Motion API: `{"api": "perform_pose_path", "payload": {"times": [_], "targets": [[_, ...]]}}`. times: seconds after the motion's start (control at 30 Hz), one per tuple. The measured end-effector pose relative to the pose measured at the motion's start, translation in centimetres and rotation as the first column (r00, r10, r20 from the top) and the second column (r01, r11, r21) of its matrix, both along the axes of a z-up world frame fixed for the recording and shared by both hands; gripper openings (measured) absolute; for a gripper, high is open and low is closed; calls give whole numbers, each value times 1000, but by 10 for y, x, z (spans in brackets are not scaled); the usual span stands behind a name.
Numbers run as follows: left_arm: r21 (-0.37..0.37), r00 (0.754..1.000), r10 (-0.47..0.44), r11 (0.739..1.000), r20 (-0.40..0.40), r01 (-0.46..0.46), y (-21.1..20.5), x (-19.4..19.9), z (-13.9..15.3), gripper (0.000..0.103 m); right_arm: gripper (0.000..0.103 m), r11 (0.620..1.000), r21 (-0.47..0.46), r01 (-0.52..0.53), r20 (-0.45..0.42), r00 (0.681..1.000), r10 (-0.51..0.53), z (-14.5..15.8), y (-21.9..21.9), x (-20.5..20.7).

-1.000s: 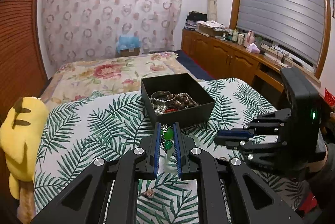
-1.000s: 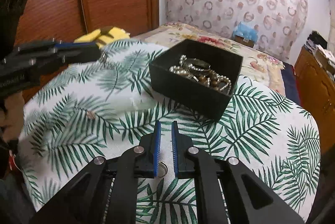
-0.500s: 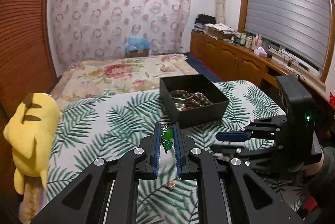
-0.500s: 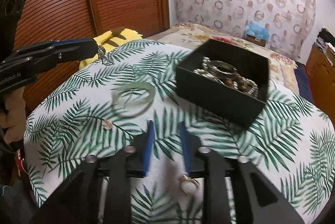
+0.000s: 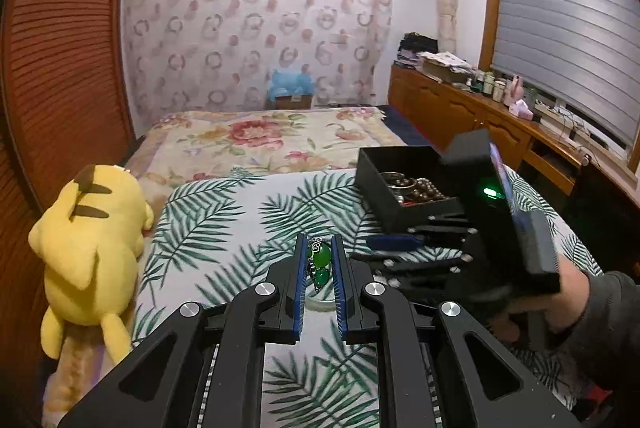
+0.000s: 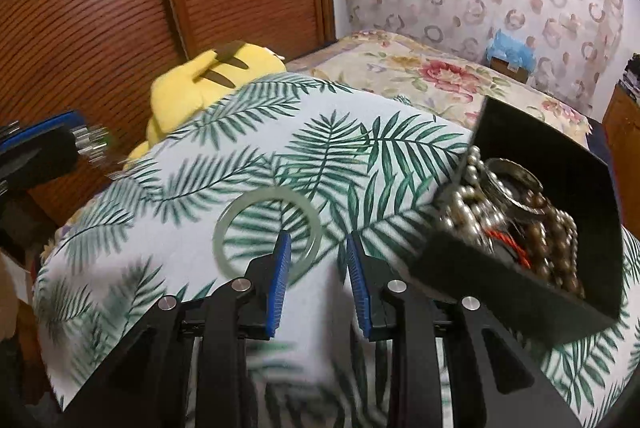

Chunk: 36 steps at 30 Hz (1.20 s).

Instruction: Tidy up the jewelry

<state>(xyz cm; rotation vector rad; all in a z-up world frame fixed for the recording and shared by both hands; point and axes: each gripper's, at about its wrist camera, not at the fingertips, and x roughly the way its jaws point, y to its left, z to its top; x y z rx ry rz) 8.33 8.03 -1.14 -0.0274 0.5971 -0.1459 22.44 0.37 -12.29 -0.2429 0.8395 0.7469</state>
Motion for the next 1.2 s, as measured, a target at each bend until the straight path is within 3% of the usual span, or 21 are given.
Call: {"api": "perform_pose_path", "payload": {"times": [0.1, 0.23, 0.3, 0.57, 0.8, 0.97, 1.2], "targets": [[0, 1000, 14, 1000, -4, -14, 8, -1, -2, 11, 29, 1000, -25, 0, -33, 999, -1, -8, 13, 14], [-6, 1000, 27, 1000, -8, -27, 16, -2, -4, 11, 28, 997, -77, -22, -9, 1000, 21, -8, 25, 12], [-7, 1000, 30, 1000, -11, -30, 17, -1, -4, 11, 9, 992, -122, -42, 24, 999, 45, -7, 28, 6], [-5, 1000, 27, 1000, -11, -27, 18, 0, -6, 11, 9, 995, -85, -60, 38, 997, 64, 7, 9, -10], [1, 1000, 7, 1000, -6, -7, 6, 10, -2, 11, 9, 1000, -1, -30, 134, 991, 30, 54, -35, -25], [6, 1000, -28, 1000, 4, 28, -15, 24, 3, 11, 9, 999, 3, 46, 208, 977, -46, 80, -76, -13], [2, 995, -97, 995, 8, 97, -49, 51, 10, 11, 9, 984, -1, 178, 220, 960, -173, 76, -129, 24]]}}
